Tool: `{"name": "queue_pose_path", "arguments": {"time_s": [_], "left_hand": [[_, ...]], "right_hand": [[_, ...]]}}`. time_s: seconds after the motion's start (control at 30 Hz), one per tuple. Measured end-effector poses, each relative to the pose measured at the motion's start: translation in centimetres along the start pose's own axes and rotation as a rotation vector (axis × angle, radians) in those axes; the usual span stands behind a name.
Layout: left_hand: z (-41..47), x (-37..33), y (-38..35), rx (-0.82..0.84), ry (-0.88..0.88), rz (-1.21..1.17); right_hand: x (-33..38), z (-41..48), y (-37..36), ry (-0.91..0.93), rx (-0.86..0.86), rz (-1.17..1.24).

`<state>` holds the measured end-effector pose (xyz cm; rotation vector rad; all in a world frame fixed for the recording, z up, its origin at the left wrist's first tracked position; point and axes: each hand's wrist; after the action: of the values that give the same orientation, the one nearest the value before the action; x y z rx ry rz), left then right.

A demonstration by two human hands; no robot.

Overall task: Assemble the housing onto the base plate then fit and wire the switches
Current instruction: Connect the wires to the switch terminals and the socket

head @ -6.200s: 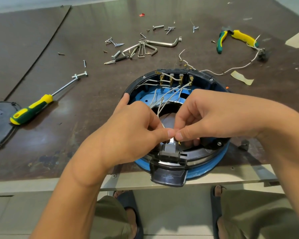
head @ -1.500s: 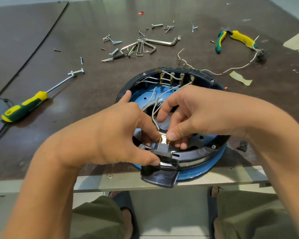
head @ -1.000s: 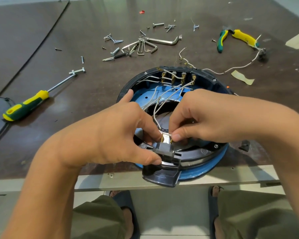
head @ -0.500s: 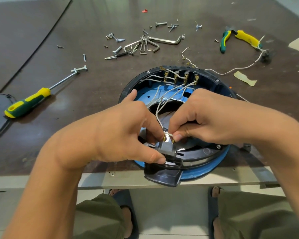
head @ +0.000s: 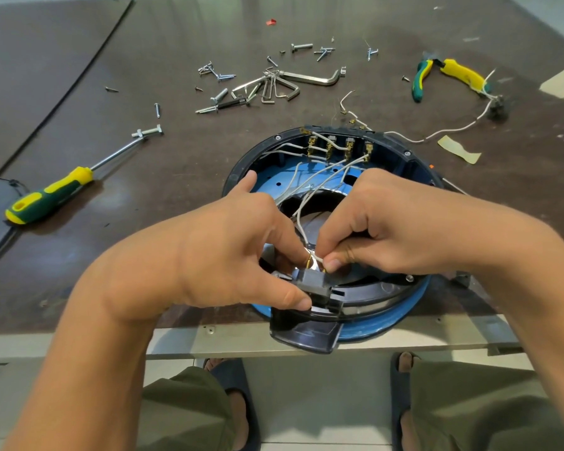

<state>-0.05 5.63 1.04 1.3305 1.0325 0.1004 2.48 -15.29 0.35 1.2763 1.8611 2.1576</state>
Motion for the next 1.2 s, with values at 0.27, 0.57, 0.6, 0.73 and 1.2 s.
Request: {"name": "queue_pose_path", "arguments": {"time_s": [0.27, 0.57, 0.6, 0.73, 1.2], "left_hand": [[0.0, -0.3, 0.0, -0.04, -0.006, 0.03], [-0.4, -0.2, -0.1, -0.101, 0.002, 0.019], [-0.3, -0.2, -0.1, -0.099, 0.002, 0.02], [-0.2, -0.4, -0.1, -0.072, -0.011, 0.038], [-0.6, -0.1, 0.0, -0.126, -0.05, 0.051]], "right_hand": [[-0.8, 0.0, 0.1, -0.227, 0.111, 0.264], [-0.8, 0.3, 0.2, -0.298, 0.033, 0.381], [-0.7, 0.4, 0.0, -0.298, 0.027, 0.358], [-0.1, 0.6, -0.2, -0.295, 0.045, 0.31], [0.9, 1.5, -0.1, -0.503, 0.199, 0.508]]}}
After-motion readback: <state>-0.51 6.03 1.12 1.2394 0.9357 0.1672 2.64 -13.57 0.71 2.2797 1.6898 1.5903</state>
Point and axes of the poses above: each hand's wrist, its own z-axis towards the middle knuckle, its own y-axis out of the back of the hand, x = y × z, and after that the axes turned 7 degrees about -y, right-handed
